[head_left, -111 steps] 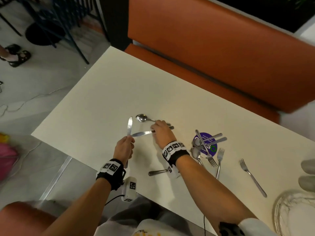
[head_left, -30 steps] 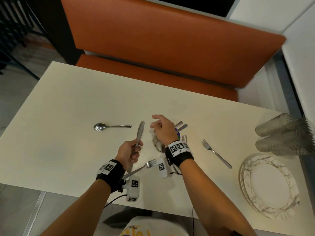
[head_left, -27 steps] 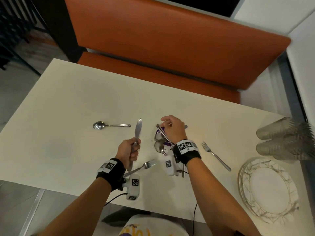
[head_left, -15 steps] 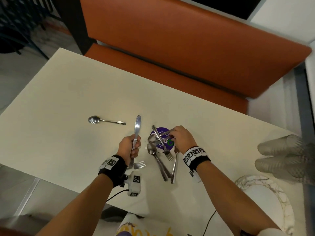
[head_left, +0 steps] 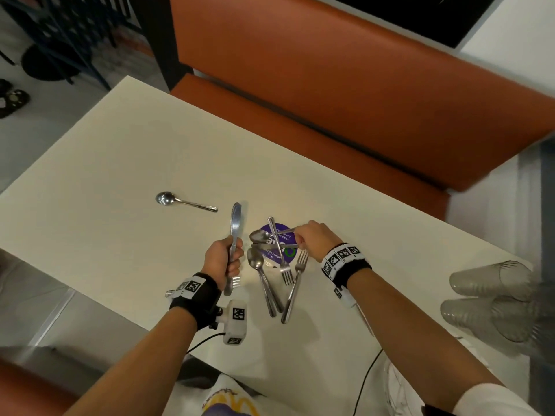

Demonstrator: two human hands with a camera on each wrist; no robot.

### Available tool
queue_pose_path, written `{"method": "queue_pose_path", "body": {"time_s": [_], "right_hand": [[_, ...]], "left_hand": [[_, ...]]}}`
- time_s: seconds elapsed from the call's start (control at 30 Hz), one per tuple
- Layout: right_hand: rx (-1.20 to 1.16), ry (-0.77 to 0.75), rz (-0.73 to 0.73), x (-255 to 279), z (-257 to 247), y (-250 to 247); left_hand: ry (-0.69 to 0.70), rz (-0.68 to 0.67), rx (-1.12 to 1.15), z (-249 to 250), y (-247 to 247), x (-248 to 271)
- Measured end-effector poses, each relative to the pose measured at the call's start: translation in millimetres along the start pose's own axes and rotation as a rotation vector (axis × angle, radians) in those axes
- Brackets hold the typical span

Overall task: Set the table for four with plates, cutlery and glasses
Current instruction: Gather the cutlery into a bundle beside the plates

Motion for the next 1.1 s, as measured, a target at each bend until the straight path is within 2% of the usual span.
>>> {"method": "queue_pose_path", "body": {"time_s": [0.27,0.4,0.47,0.63,0.73,0.83,1.03,1.1], "right_hand": [[-0.304,0.103,-0.006,45.0,43.9,-25.6],[-0.475,0.192,-0.016,82.7,71.3,-28.8],[-0.585,0.195,0.038,98.4,72.8,-27.8],[-0.937,0.164,0.272,110.0,29.2,-7.5],[-1.188,0.161,0.331,103.8,-18.4,15.7],[-1.3,0.194,0.379,95.5,-61.9,32.3],[-1.15,0.26,0.523,83.4,-112.3,47.4],[-1.062,0.257,0.521,83.5,-113.9,47.9]], "left_hand": [[0.013,0.07,-0.057,-5.9,10.4,2.5],[0.028,0.025,-0.076,-8.9,25.8,7.4],[0.036,-0.009,-0.106,-9.9,36.4,10.7],[0.072,-0.07,-0.199,-12.6,57.7,13.8],[0.076,-0.129,-0.283,-12.6,64.2,17.9],[0.063,-0.142,-0.379,-11.2,60.2,21.3],[0.011,-0.246,-0.327,0.1,41.5,32.8],[-0.011,-0.244,-0.294,-0.9,37.0,32.1]]}}
Point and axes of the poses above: each hand's wrist, its own x-axis away from the middle knuckle, its own y-axis out of the palm, z = x × y, the point moved 7 cm from there along -x, towards the middle knuckle, and after that the axes turned 11 degrees about -z, right-handed, at the moved point
